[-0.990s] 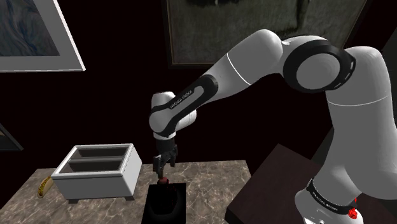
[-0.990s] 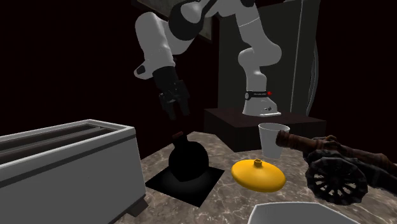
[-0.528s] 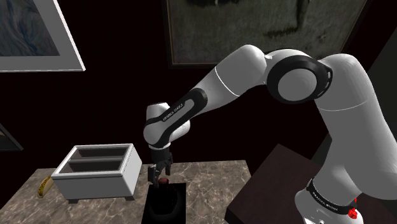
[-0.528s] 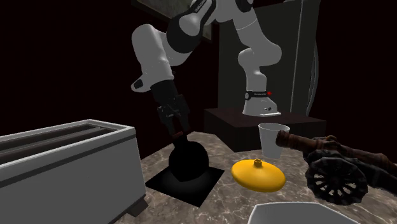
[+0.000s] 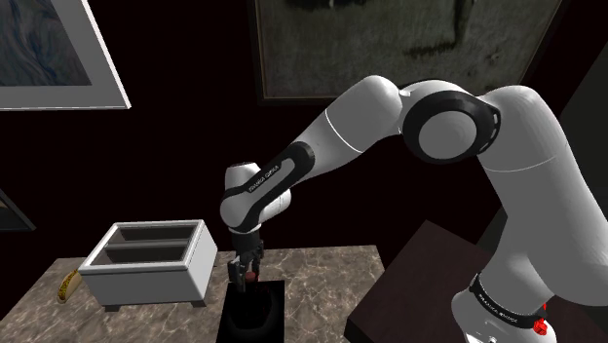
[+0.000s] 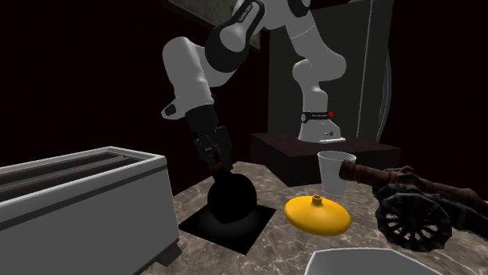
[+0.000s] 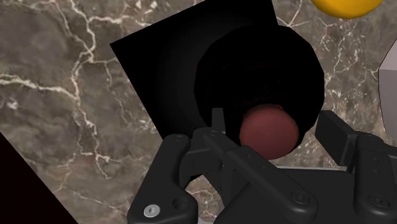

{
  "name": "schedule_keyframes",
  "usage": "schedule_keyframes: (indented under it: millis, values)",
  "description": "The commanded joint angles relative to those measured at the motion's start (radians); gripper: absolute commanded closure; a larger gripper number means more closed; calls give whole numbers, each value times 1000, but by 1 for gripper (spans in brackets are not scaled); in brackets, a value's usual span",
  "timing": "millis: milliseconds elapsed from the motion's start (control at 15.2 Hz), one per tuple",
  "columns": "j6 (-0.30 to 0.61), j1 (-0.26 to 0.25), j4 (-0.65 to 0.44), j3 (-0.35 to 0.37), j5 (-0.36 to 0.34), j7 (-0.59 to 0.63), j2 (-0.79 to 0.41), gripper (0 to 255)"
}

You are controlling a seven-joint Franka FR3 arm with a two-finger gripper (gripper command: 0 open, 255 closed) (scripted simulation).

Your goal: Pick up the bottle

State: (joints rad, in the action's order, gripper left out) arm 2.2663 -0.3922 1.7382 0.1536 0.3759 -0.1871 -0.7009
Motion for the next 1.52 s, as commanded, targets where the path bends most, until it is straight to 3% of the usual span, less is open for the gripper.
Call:
schedule_keyframes:
  millis: [0,330,1452]
  values:
    - [1,0,2,0,0,0,-2,255]
    - [0,0,-1,-1,0,-1,-4,255]
    - [-125,6,11,-2,-11,47,140,255]
